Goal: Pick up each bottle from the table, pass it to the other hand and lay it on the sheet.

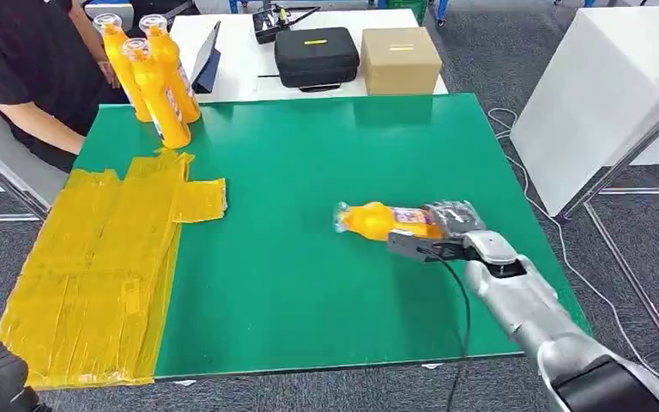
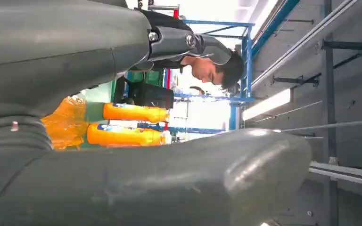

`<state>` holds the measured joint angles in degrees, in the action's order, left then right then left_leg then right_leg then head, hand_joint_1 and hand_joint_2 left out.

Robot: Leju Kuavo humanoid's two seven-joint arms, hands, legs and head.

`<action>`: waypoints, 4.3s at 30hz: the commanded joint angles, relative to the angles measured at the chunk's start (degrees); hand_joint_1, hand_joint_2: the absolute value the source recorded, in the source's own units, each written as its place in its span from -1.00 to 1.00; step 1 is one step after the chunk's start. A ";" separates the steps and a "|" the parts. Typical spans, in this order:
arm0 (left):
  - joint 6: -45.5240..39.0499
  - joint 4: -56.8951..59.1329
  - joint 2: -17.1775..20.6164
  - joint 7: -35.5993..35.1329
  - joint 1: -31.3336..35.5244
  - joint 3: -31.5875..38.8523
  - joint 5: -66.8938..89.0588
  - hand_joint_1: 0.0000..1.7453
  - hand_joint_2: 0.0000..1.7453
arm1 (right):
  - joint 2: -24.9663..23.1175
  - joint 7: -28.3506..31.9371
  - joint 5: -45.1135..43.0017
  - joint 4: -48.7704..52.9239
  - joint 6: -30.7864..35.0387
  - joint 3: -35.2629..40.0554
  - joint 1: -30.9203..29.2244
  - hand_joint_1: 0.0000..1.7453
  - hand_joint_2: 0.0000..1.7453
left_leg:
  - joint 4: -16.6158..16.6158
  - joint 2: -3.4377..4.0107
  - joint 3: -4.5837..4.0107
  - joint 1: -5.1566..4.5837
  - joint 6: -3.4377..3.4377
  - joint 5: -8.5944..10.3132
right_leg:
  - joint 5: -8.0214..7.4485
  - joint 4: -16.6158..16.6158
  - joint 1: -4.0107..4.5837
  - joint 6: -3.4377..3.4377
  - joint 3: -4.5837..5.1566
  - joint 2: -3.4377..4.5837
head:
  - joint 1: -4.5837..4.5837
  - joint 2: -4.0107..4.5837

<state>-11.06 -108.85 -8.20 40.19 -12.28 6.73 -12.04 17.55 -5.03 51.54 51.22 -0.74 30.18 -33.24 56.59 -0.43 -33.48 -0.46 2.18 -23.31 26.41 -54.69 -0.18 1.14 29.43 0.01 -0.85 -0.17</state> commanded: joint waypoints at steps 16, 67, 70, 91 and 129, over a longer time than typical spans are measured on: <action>-0.80 2.76 -1.50 -1.84 0.49 -3.17 -0.40 -1.00 -1.00 | -13.01 2.54 -6.03 17.27 3.87 -4.38 4.58 1.00 1.00 | -0.02 0.07 -0.18 0.02 -0.12 -0.08 | 0.04 0.02 -0.01 -0.01 0.13 0.05 | 0.00 -0.02; -5.23 15.57 -2.70 -8.57 17.53 -15.60 7.19 -1.00 1.00 | -34.17 -5.77 -15.97 19.11 5.07 11.27 -5.39 1.00 1.00 | 0.00 -0.04 -0.31 0.07 -0.24 -0.01 | 0.08 0.01 0.00 -0.02 0.22 -0.10 | -0.04 0.00; -3.47 14.90 -2.61 -9.08 17.88 -15.00 5.49 -1.00 1.00 | -34.79 -6.46 -13.94 16.45 4.65 14.50 -4.45 1.00 1.00 | -0.04 0.00 -0.29 0.07 -0.21 0.00 | 0.06 0.04 -0.01 -0.02 0.22 -0.05 | -0.04 -0.02; -0.81 15.60 -1.40 -9.12 21.77 -14.71 0.44 -1.00 1.00 | -37.55 -7.69 -7.44 10.13 2.45 19.55 -1.40 1.00 1.00 | -0.03 -0.06 -0.36 0.13 -0.23 0.01 | 0.08 0.05 0.05 -0.03 0.25 -0.13 | -0.04 0.00; 17.64 9.73 -0.55 -19.12 20.05 -10.26 -13.49 -1.00 1.00 | -37.55 -8.65 -7.34 7.94 -0.33 28.84 -2.11 1.00 1.00 | -0.05 0.08 -0.37 0.11 -0.20 0.01 | 0.04 0.04 0.03 -0.03 0.30 0.01 | -0.04 0.00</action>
<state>0.32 -96.54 -8.72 24.57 5.20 -6.21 -18.13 -21.68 -14.16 45.55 62.62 0.72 50.66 -34.27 56.58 -0.39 -34.03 -0.40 2.09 -23.23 26.41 -54.73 -0.18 1.13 29.93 0.00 -0.90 -0.18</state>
